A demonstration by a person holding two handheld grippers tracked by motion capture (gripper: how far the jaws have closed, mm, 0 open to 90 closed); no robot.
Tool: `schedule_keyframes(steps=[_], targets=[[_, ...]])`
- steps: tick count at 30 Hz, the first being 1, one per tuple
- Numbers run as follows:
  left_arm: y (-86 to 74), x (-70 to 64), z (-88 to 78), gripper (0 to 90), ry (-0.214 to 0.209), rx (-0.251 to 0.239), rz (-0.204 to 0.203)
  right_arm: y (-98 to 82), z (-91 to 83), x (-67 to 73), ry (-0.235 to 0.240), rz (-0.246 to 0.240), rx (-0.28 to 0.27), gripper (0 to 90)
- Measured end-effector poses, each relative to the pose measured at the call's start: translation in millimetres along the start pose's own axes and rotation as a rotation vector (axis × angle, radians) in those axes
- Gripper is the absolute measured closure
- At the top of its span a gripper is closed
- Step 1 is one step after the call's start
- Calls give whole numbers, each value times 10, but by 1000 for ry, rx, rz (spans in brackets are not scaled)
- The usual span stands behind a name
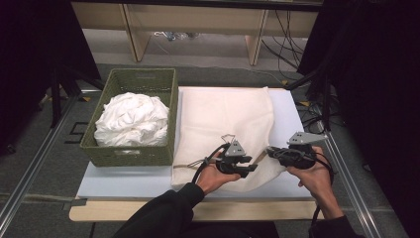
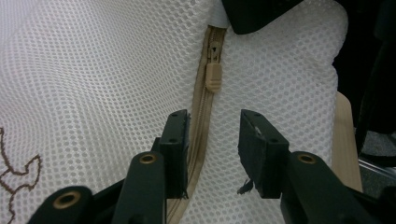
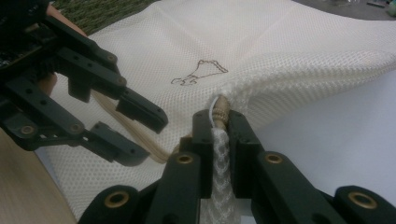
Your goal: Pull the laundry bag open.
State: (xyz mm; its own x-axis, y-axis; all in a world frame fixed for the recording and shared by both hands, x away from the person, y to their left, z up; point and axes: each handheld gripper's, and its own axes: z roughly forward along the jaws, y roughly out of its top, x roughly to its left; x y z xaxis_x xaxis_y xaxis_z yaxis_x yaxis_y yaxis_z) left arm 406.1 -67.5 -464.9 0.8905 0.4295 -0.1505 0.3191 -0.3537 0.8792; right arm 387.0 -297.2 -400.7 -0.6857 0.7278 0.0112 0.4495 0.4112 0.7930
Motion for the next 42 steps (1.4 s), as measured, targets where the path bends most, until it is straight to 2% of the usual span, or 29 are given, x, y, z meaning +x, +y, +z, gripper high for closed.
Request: schedule_keyframes(steps=[1, 3, 4, 6, 8, 9, 10, 12, 13, 14, 15, 16, 17, 18, 19, 20, 22, 26, 28, 29, 32, 33, 34, 39, 42], targets=[[2, 8, 12, 636, 0, 0, 19, 3, 0, 2, 0, -3, 0, 839], [6, 11, 21, 640, -14, 3, 7, 11, 2, -11, -4, -34, -10, 840], [9, 12, 24, 639, -8, -2, 10, 12, 4, 8, 5, -15, -6, 840], [20, 16, 18, 643, -7, 3, 17, 18, 11, 3, 1, -37, -6, 840], [28, 25, 19, 645, -7, 1, 21, 17, 19, 32, 19, -9, 7, 840], [28, 22, 30, 647, -2, -10, 18, 20, 23, 22, 22, -19, 5, 839], [37, 19, 22, 648, -7, 6, 14, 23, 23, 27, 22, -17, 6, 840], [46, -1, 44, 647, -27, -8, -21, 28, 30, 26, 27, -31, -3, 840], [58, -4, 49, 653, -23, -6, -4, 37, 22, 27, 7, -45, -10, 840], [71, -15, 59, 653, -22, -6, -4, 37, 22, 27, 7, -45, -10, 840], [89, -15, 59, 655, -23, -1, 3, 35, 25, 44, 11, -28, -8, 840], [94, -25, 71, 658, -22, -17, -9, 35, 27, 48, 13, -27, -6, 840], [109, -18, 71, 663, -19, -9, 8, 35, 28, 56, 21, -19, 1, 840], [110, -16, 84, 668, -16, -12, 6, 37, 40, 41, 31, -37, -5, 840], [111, -19, 87, 674, -11, -7, -10, 36, 41, 43, 31, -36, -3, 840], [114, -7, 89, 679, -14, -6, -4, 34, 38, 49, 26, -27, -1, 840], [117, -4, 92, 704, -13, -7, -7, 35, 38, 43, 17, -41, -9, 839], [146, -9, 95, 747, -11, -17, -22, 39, 37, 55, 25, -37, 1, 840], [175, -28, 83, 787, -25, -14, -30, 43, 39, 68, 28, -30, -2, 840], [185, -40, 89, 787, -26, -19, -19, 43, 39, 68, 28, -30, -2, 840], [201, -38, 98, 811, -7, 9, -14, 47, 41, 61, 32, -47, -4, 840], [197, -43, 110, 826, -1, 3, -33, 47, 38, 60, 34, -42, -3, 840], [198, -27, 113, 833, -10, 5, -25, 48, 36, 59, 33, -41, -4, 839], [204, -21, 117, 848, 6, 2, -45, 41, 34, 59, 28, -35, -1, 839], [207, -10, 103, 860, 8, 4, -40, 48, 33, 61, 30, -38, -8, 839]])
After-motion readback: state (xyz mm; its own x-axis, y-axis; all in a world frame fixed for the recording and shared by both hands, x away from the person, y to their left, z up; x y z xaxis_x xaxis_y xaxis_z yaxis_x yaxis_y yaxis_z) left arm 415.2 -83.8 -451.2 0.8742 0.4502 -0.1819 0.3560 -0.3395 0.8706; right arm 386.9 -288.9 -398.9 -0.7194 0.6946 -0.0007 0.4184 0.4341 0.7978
